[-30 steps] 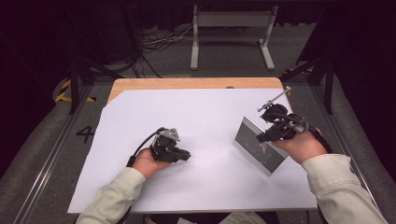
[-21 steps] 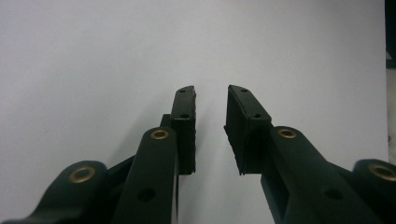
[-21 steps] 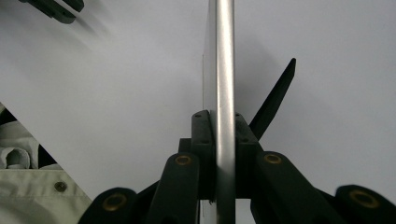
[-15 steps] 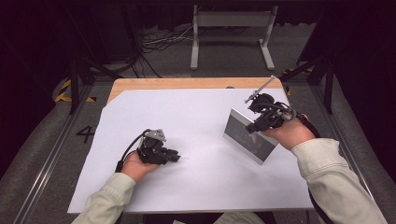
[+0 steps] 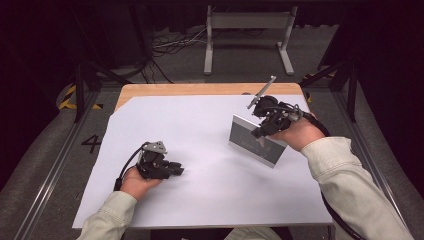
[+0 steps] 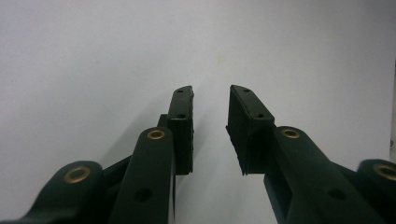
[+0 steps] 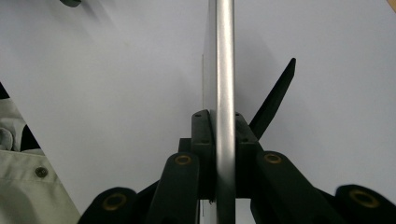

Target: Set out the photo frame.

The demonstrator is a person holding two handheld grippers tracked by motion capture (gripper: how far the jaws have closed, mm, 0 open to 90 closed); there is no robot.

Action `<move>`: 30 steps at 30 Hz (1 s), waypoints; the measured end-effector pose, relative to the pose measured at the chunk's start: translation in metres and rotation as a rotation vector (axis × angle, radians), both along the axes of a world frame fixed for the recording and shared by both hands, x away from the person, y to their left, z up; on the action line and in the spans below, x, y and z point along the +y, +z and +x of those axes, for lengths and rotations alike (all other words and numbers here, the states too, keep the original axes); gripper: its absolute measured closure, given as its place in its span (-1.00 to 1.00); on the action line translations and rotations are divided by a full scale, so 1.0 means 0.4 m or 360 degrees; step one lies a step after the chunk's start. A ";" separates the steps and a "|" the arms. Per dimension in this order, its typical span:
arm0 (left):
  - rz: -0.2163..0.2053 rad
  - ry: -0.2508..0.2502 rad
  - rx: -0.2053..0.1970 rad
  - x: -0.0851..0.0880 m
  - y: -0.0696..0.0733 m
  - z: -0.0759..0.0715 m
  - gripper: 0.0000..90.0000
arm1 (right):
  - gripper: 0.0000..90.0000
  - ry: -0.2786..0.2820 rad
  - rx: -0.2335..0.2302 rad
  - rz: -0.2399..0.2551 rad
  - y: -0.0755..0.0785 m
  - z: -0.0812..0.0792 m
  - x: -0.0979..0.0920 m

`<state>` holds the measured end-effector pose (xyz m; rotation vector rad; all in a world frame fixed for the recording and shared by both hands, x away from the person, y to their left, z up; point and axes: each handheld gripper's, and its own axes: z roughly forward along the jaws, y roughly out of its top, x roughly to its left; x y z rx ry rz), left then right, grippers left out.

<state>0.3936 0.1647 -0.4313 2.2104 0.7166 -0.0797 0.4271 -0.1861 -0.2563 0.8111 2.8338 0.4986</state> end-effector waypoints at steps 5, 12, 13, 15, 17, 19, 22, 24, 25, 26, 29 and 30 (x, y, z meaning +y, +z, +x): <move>-0.0002 0.0030 0.0007 0.017 -0.002 -0.008 0.58 | 0.86 0.0121 -0.0007 -0.0020 0.000 0.009 0.022; -0.0008 0.0049 0.0017 0.027 -0.003 -0.012 0.58 | 0.86 0.0244 0.0003 -0.0045 -0.002 0.020 0.052; -0.0008 0.0046 0.0015 0.028 -0.003 -0.012 0.58 | 0.86 0.0268 0.0010 -0.0044 -0.002 0.022 0.056; -0.0007 0.0046 0.0019 0.029 -0.004 -0.013 0.58 | 0.86 0.0302 0.0014 -0.0043 -0.004 0.024 0.062; -0.0011 0.0049 0.0020 0.029 -0.004 -0.013 0.58 | 0.86 0.0333 0.0016 -0.0046 -0.007 0.027 0.067; -0.0014 0.0050 0.0022 0.029 -0.004 -0.013 0.57 | 0.86 0.0349 0.0022 -0.0049 -0.008 0.028 0.071; -0.0018 0.0044 0.0025 0.028 -0.006 -0.011 0.57 | 0.86 0.0418 0.0029 -0.0053 -0.016 0.034 0.080; -0.0018 0.0044 0.0027 0.027 -0.006 -0.010 0.56 | 0.86 0.0443 0.0035 -0.0058 -0.017 0.035 0.081; -0.0019 0.0043 0.0029 0.026 -0.007 -0.009 0.56 | 0.86 0.0475 0.0038 -0.0060 -0.020 0.036 0.084; -0.0018 0.0042 0.0032 0.026 -0.007 -0.009 0.56 | 0.86 0.0504 0.0044 -0.0061 -0.022 0.037 0.088; -0.0021 0.0040 0.0030 0.025 -0.007 -0.007 0.56 | 0.86 0.0595 0.0050 -0.0067 -0.029 0.036 0.098; -0.0023 0.0038 0.0030 0.025 -0.007 -0.007 0.56 | 0.86 0.0627 0.0047 -0.0076 -0.032 0.035 0.101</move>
